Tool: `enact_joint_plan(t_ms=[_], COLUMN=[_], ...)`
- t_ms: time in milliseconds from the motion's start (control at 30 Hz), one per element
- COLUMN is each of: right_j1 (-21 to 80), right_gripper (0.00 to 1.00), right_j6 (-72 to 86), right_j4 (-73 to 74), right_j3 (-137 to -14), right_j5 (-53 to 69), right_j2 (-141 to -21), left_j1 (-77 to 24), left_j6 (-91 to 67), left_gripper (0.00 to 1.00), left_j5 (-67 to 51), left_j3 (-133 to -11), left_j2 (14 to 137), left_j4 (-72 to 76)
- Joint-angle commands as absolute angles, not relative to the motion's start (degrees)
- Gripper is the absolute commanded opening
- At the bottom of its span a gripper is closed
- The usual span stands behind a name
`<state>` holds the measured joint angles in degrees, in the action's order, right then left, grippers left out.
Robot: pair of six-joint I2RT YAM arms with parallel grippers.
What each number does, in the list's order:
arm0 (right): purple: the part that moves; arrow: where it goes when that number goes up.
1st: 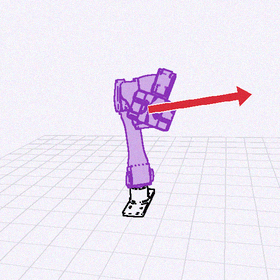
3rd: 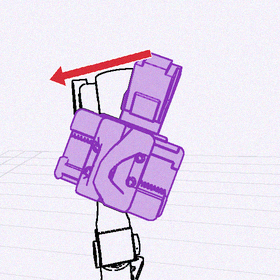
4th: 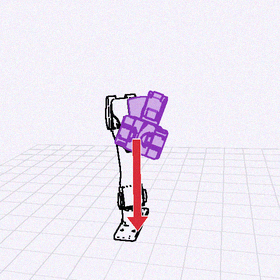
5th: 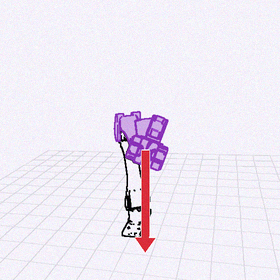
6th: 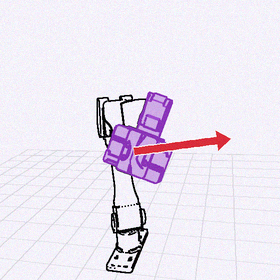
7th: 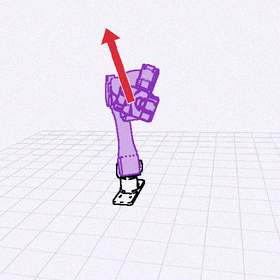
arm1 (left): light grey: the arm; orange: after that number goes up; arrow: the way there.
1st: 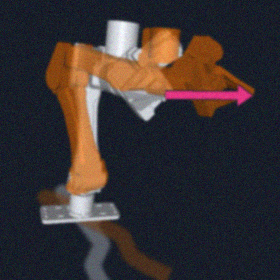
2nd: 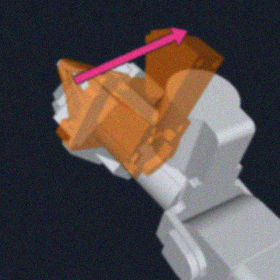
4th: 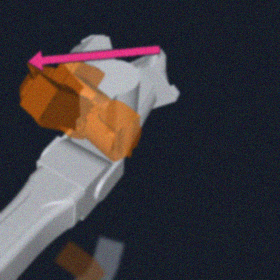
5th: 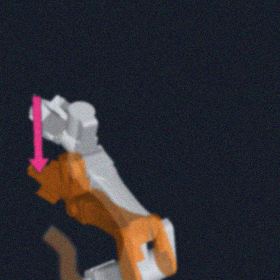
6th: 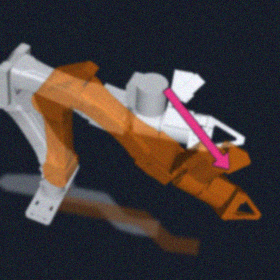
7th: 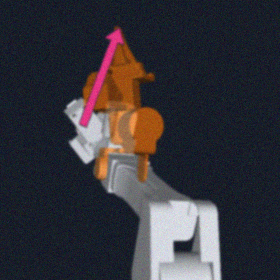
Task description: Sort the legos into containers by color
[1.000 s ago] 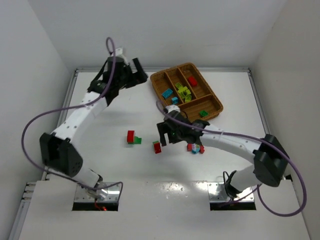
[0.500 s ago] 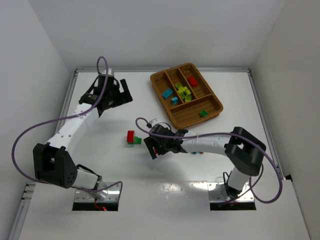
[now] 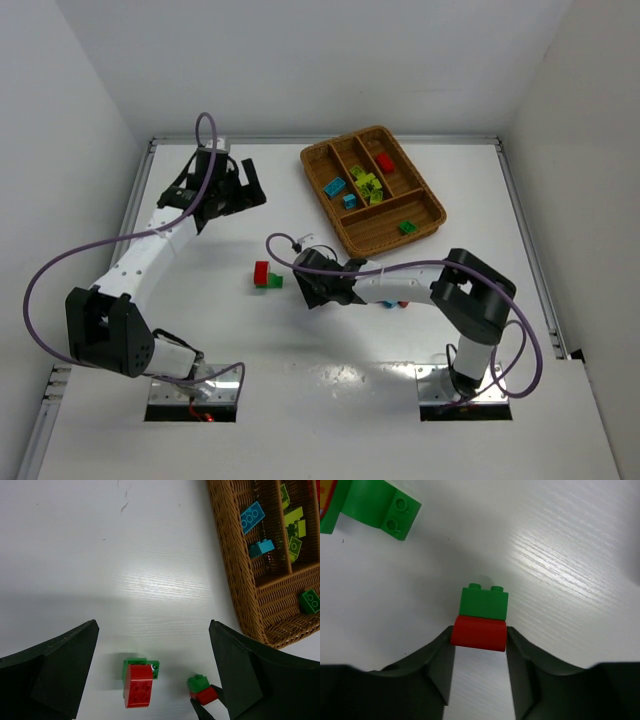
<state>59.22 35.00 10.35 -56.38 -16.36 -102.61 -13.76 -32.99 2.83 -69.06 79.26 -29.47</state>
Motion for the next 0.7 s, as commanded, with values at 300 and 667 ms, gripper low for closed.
enact_joint_plan(t_ms=[300,667], right_j1=[51.08,30.24], right_gripper=[0.25,0.27], right_j6=[32.00,25.83], right_j4=[12.66,18.38], right_j3=[-55.20,-56.87], right_j5=[-4.34,43.75], right_j2=[-83.87,-71.37], left_j1=[-10.38,-11.07], left_j6=[-25.41,-25.85], left_gripper=[0.95,0.96], left_j5=[-14.82,-66.34], left_j3=[-69.00,-62.14], left_j2=[75.85,75.84], left_j4=[-25.76,-6.33])
